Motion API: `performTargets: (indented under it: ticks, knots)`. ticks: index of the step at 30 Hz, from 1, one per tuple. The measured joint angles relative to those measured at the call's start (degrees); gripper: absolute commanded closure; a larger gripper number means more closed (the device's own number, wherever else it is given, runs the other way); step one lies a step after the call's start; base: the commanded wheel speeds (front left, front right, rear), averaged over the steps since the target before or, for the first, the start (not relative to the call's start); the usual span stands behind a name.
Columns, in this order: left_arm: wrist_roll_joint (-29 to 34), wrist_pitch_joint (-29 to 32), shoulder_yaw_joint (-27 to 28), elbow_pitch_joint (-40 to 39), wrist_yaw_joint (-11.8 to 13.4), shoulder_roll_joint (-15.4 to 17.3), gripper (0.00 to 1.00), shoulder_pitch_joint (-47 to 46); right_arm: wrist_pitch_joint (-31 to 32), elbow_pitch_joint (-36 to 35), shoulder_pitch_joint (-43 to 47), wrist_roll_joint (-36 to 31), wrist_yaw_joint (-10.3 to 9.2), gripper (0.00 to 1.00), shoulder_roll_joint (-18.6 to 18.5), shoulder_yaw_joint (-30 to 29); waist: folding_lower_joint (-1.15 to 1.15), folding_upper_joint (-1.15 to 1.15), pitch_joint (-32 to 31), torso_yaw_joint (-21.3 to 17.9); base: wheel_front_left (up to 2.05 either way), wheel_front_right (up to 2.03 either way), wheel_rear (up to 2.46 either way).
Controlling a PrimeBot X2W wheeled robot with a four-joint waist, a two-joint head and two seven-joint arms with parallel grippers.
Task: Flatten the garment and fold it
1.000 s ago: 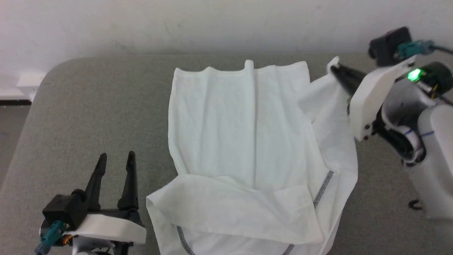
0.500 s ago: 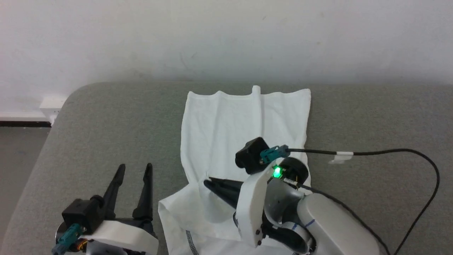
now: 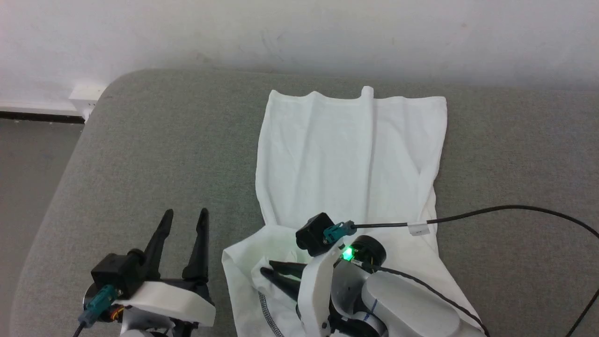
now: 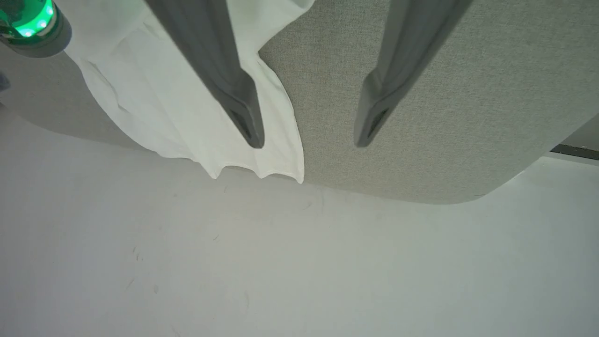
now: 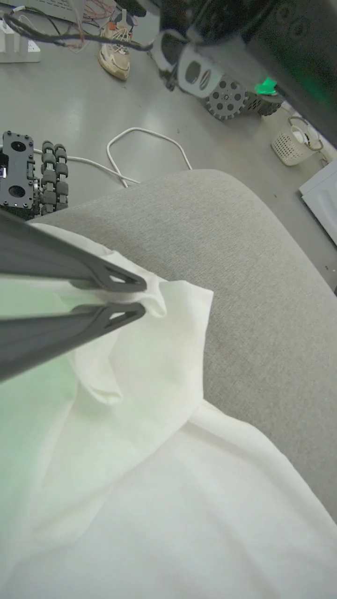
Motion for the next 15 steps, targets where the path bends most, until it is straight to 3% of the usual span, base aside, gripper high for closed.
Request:
performTargets:
  ticks: [8,12,15]
  knots:
    - [-0.15,-0.55,0.55,2.03,0.14,0.26,0.0,-0.47,-13.39,1.78,-5.53,0.22,0.0,0.0,0.09,4.74,0.0,0.0,-0.67,-0.92,0.0,0.0,0.0]
    - [-0.19,-0.56,1.2,2.14,1.1,0.64,0.0,-0.05,-20.91,1.87,-5.91,-3.78,0.0,0.0,-0.46,0.19,-0.01,0.0,-2.21,-2.17,0.0,0.0,0.0]
    - [-0.34,-0.55,1.82,2.09,1.86,0.86,0.0,0.54,-23.92,1.01,-4.86,-7.73,0.01,0.0,-2.58,-7.1,-0.01,0.0,-3.2,-3.47,0.0,0.0,0.0]
